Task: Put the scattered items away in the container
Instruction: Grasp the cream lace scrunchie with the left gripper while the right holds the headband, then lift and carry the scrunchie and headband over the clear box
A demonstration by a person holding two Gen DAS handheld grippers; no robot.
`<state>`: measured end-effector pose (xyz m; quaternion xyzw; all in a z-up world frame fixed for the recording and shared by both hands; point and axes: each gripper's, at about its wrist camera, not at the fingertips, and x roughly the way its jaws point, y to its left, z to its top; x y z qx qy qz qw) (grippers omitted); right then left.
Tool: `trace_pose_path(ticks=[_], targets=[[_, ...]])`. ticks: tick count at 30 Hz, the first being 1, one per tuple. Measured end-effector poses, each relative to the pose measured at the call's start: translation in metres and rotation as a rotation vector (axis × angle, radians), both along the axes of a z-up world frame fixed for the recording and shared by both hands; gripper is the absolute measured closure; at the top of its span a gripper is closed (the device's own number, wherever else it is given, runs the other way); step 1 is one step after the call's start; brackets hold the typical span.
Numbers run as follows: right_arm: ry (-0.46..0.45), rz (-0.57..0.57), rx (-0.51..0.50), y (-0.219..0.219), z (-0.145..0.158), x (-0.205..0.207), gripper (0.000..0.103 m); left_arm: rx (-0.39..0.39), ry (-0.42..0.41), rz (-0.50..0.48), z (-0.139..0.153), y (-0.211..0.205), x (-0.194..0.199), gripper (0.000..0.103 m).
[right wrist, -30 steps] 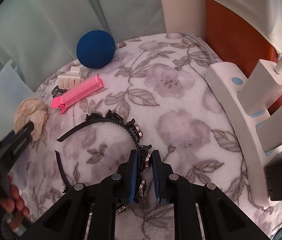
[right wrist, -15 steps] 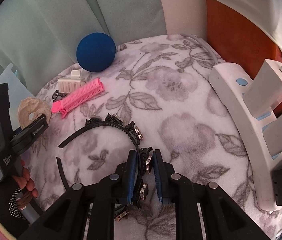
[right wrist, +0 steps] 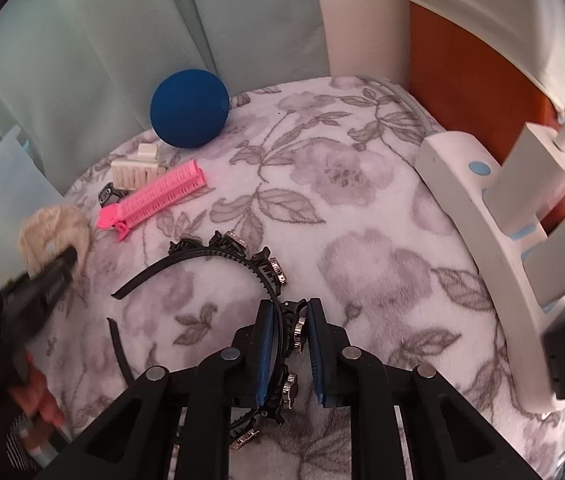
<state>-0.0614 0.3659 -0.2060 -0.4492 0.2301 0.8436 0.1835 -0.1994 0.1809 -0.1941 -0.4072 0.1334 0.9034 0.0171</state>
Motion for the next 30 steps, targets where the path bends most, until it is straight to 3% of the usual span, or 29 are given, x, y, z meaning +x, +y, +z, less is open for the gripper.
trace_pose_path(ticks=[8, 14, 30], targets=[[0.044, -0.037, -0.014, -0.004, 0.020, 0.025, 0.086, 0.046, -0.067, -0.100, 0.010, -0.009, 0.042, 0.082], [0.093, -0.061, -0.002, -0.009, 0.047, 0.047, 0.086, 0.096, -0.065, -0.158, 0.039, -0.012, 0.067, 0.082], [0.303, -0.102, 0.074, -0.028, 0.149, 0.105, 0.086, 0.192, 0.081, -0.267, 0.148, -0.031, 0.125, 0.082]])
